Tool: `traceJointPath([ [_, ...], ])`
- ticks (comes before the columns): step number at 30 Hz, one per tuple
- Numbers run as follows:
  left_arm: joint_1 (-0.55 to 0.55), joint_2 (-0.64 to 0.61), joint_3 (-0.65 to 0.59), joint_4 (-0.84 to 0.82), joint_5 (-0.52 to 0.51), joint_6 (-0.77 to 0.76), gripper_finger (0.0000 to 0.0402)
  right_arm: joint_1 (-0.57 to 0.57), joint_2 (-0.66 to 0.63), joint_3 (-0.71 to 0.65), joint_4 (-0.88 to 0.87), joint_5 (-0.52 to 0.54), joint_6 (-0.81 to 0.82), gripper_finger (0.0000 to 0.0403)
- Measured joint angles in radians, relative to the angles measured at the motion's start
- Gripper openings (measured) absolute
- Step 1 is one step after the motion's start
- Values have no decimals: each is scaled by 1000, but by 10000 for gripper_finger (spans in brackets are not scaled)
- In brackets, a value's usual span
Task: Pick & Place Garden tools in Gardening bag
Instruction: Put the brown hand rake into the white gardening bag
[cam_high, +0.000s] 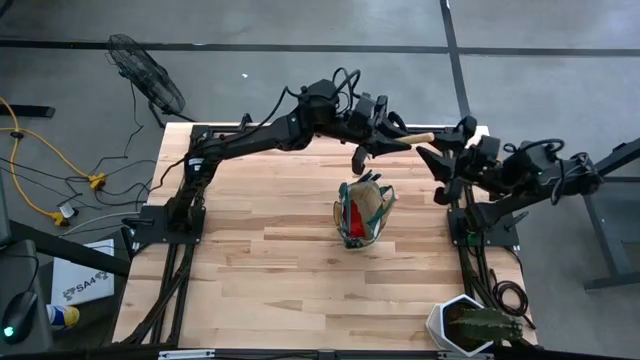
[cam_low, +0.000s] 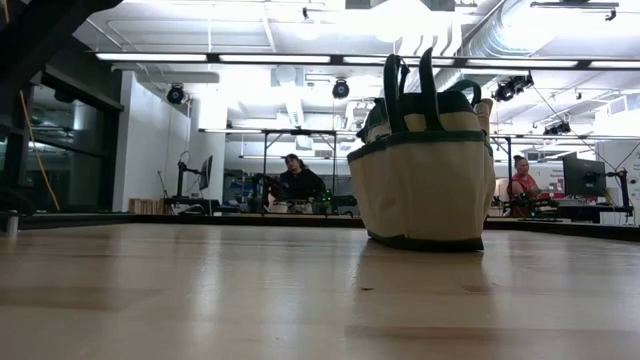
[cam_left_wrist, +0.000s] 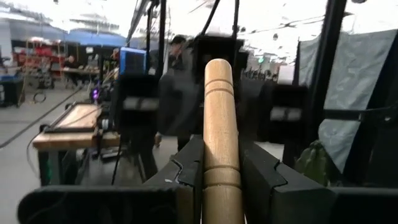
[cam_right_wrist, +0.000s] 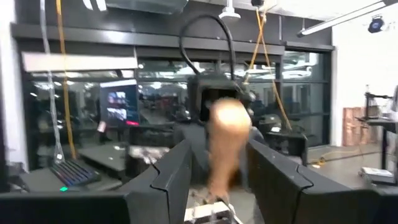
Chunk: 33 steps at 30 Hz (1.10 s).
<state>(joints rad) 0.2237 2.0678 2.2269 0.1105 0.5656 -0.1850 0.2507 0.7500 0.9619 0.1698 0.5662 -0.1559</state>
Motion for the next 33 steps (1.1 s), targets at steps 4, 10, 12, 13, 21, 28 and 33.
traceJointPath([
  [4, 0, 1, 0, -16, 0, 22, 61, 10, -14, 0, 6, 1, -5, 144],
  [10, -1, 1, 0, -9, -3, 23, 61, -22, 31, 0, 21, -24, -1, 144],
  [12, -1, 0, 0, -6, -1, 24, 61, -41, 62, 0, 56, -33, -4, 144],
  [13, -1, 0, 0, -8, 4, 24, 61, -52, 76, 0, 72, -44, -10, 144],
  [21, -3, -3, 0, -12, 4, 21, 61, -92, 126, 1, 166, -102, -34, 144],
  [28, -3, -3, 0, -9, 22, 11, 61, -112, 126, 1, 160, -102, -28, 125],
  [33, -3, -2, 0, 6, 39, -2, 61, -114, 126, 2, 142, -101, -22, 79],
])
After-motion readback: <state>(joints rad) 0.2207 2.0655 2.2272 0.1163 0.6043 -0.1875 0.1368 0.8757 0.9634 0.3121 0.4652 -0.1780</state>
